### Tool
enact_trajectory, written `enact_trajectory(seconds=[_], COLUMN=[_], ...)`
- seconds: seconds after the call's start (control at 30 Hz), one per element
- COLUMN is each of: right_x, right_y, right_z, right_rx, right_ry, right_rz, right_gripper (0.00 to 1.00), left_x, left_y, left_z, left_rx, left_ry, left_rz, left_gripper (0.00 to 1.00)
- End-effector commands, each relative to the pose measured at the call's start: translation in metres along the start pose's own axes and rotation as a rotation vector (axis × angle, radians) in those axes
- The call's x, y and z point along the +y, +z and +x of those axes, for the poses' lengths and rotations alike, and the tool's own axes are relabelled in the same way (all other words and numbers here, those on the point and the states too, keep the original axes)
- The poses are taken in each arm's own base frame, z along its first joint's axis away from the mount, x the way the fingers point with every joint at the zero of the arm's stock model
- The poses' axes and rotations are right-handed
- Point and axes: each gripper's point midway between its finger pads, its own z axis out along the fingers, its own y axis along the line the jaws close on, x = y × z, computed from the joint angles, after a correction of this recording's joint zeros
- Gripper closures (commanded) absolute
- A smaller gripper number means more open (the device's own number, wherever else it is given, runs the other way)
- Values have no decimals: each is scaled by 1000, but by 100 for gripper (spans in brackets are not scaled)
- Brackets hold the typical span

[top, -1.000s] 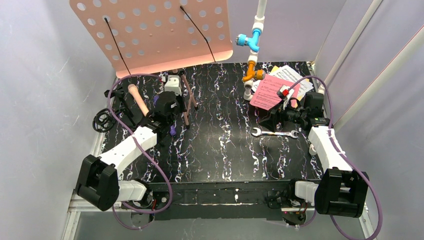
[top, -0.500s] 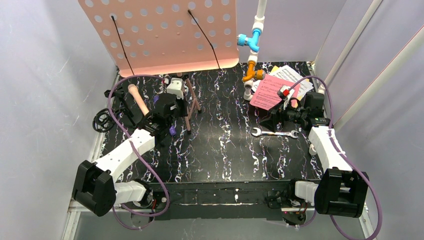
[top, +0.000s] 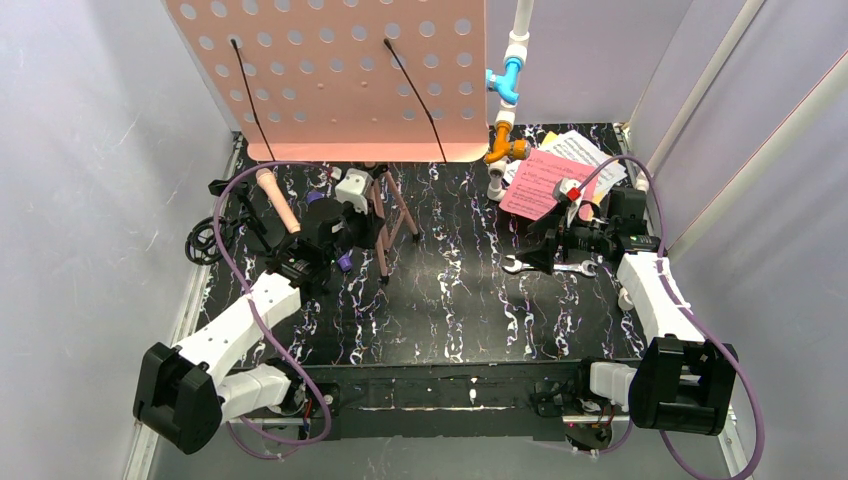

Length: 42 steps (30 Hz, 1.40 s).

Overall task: Pack up the instrument practice props
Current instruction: Move the music stand to the center of the board.

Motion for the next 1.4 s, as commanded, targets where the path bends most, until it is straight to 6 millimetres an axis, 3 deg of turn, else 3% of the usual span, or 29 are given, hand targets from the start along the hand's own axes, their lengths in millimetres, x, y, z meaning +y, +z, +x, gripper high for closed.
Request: enact_trajectory(seconds=[0.0,0.2,0.63,0.8,0.9,1.1,1.23,1.37], right_x=[26,49,66,60,53,57,61,76], right_y=[-2,0,27,46,53,65,71,84], right_z=[-9,-13,-9,-29,-51,-79,-89,-83], right_rx=[-53,-102,-14,31,30,7,-13,-14], right_ry=[-44,-63,-151,-204,-233,-253,-225,-186], right_rz=[-119,-229,-294,-272,-254,-281,-303,-349], right_gripper=[2,2,2,2,2,2,3,11], left_x=[-44,-71,-143,-165,-174,-190,-202,-214], left_y=[-19,-28,-31,-29,-30,-34,-32,-29], left_z=[-32,-31,-14,-11,-10,-6,-2,-3], left_rx=[-97,-82,-32,-32,-35,-30,-17,-17], left_ry=[-53,-29,23,12,15,22,28,31], left_rz=[212,343,536,581,599,636,660,680], left_gripper=[100,100,100,100,100,100,100,100])
